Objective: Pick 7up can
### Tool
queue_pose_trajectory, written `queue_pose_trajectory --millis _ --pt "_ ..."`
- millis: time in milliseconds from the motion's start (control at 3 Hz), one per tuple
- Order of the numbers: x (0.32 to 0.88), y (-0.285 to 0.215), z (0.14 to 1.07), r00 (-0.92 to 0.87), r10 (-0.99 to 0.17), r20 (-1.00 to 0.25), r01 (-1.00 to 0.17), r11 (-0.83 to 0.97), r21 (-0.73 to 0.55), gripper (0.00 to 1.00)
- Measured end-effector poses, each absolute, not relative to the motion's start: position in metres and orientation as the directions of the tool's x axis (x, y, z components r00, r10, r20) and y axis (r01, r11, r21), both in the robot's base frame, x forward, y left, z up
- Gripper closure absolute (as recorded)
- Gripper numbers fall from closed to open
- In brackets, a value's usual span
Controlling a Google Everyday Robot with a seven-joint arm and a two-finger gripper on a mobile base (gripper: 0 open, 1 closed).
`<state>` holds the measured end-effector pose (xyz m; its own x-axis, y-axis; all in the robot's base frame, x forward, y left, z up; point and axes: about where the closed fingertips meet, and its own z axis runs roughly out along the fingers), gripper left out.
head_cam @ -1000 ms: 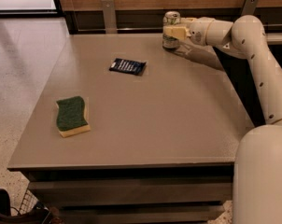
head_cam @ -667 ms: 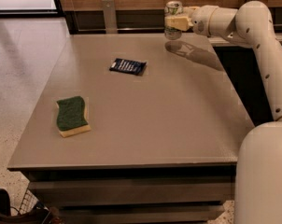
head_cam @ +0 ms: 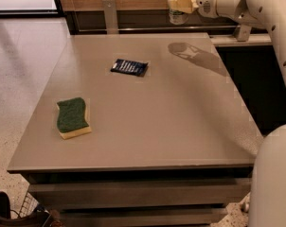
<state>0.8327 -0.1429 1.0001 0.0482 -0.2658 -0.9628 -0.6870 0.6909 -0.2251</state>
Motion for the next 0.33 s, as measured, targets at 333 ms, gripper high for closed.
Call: queue_pose_trajectory --millis 333 --pt "0.8151 -0.1406 1.0295 0.096 -0.283 -0.954 -0.667 0.694 -0.272 1.0"
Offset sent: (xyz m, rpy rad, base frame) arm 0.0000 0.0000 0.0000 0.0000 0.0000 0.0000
